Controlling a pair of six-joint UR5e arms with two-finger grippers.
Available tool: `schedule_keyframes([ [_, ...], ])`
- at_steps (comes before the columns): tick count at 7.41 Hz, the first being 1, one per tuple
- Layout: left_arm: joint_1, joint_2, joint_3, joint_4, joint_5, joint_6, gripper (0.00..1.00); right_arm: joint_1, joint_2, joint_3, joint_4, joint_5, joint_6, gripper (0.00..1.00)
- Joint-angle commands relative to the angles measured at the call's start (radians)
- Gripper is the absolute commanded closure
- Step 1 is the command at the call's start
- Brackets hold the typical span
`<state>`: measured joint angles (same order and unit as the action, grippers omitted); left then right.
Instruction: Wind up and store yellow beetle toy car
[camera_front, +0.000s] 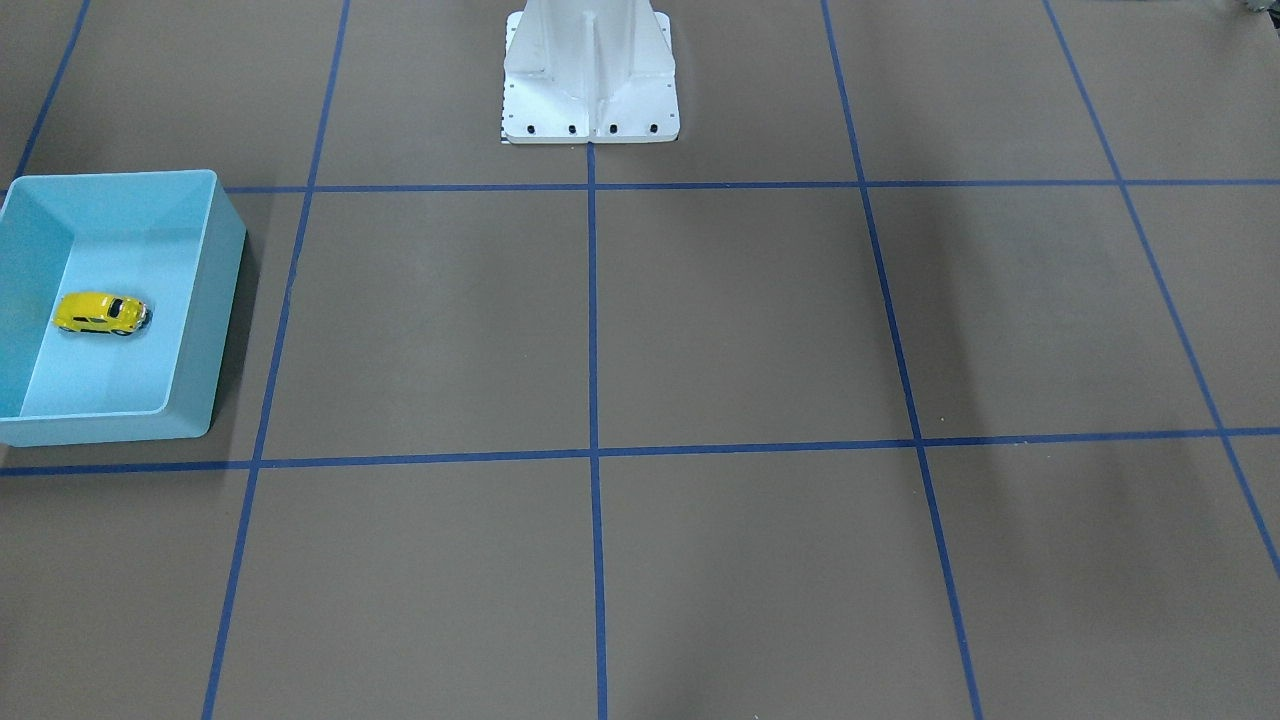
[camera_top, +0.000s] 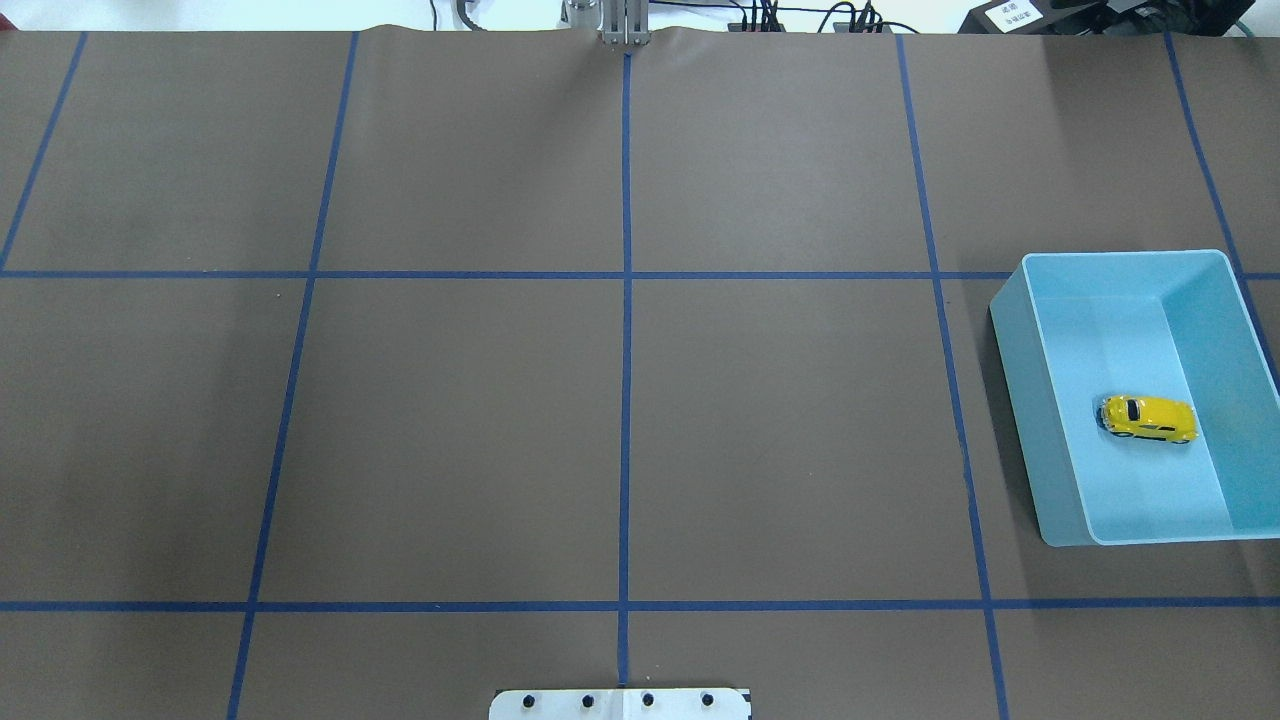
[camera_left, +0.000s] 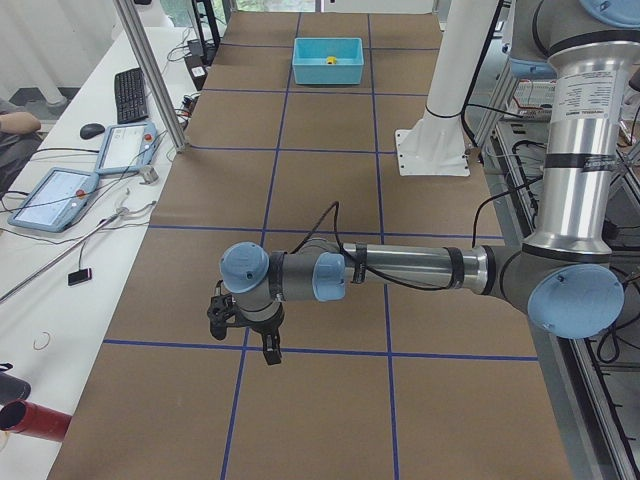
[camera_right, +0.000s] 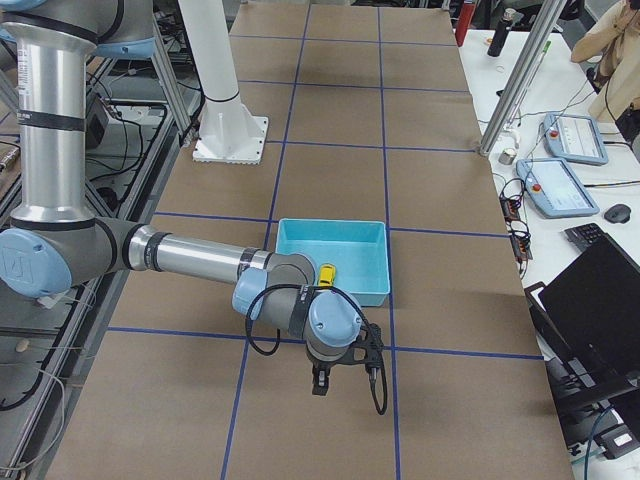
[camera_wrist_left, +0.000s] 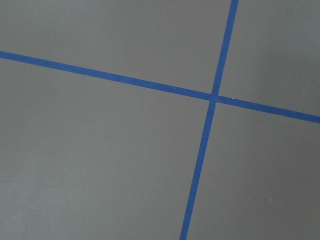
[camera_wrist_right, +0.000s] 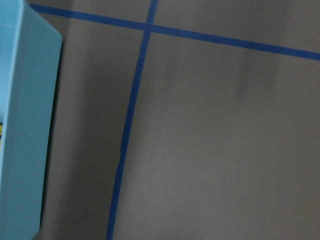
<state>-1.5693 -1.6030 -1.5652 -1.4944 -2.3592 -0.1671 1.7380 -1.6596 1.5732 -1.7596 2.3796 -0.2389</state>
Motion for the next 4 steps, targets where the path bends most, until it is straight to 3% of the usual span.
schedule_keyframes([
  [1,0.000,0.000,0.004,0.000,0.002,0.001,0.00,0.012,0.007,0.034,-0.001,-0.098,0.067,0.00],
  [4,0.000,0.000,0.004,-0.001,0.002,0.000,0.00,0.012,0.000,0.028,-0.001,-0.125,0.107,0.00],
])
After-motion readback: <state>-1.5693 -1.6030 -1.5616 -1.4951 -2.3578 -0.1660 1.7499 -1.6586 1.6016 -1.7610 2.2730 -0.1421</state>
